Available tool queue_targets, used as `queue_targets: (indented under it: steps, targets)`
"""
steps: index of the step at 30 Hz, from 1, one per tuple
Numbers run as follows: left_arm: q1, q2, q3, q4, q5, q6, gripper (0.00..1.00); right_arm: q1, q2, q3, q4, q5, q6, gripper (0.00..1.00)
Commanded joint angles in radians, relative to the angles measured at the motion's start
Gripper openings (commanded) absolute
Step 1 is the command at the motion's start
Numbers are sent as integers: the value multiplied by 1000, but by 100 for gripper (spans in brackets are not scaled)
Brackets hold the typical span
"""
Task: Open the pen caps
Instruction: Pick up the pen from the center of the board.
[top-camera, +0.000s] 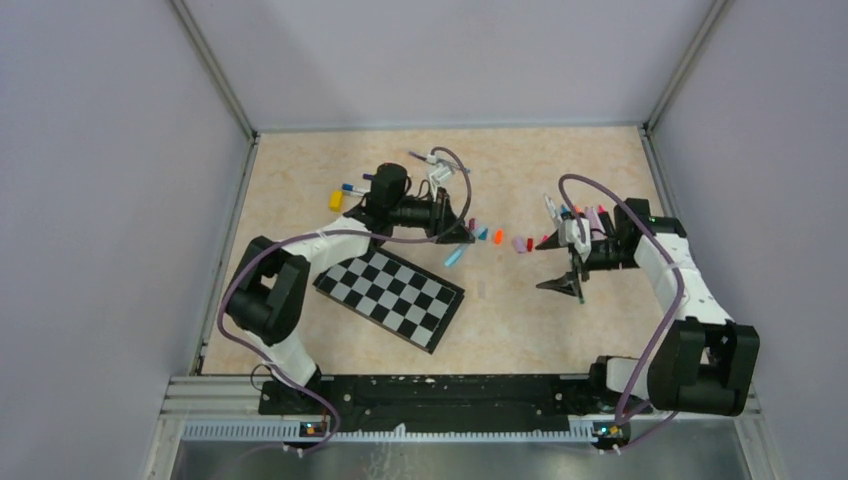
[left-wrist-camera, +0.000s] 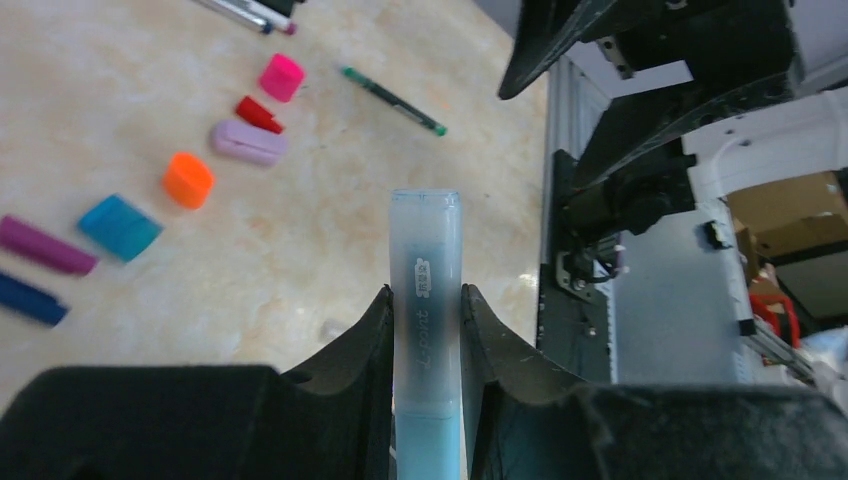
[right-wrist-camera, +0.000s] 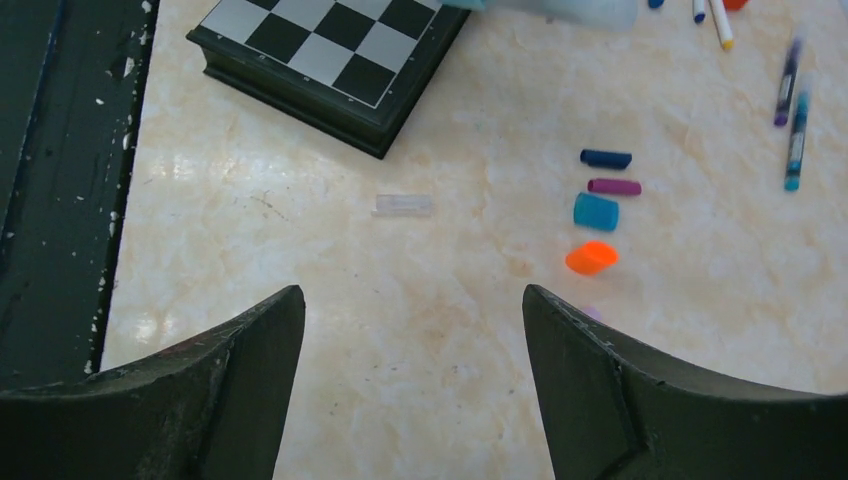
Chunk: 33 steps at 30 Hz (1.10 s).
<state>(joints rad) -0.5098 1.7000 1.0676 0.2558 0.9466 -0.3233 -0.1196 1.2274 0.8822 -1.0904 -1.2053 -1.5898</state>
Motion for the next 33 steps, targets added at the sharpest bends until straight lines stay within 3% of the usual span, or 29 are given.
queue_targets:
  steps: [1, 10, 18, 23, 33]
  targets:
    - [-55, 49, 10, 221, 126, -197, 0, 58, 52, 135, -167, -40, -345, 78]
    - [-147, 133, 60, 302, 158, -285, 0, 188, 67, 254, -72, 104, -258, 77]
    - [-189, 167, 84, 311, 162, -301, 0, 358, 90, 227, -15, 258, -223, 71]
    - [-199, 174, 86, 310, 166, -305, 0, 420, 98, 217, 20, 319, -216, 61]
    - [-205, 174, 86, 328, 162, -325, 0, 485, 90, 204, 38, 386, -195, 31]
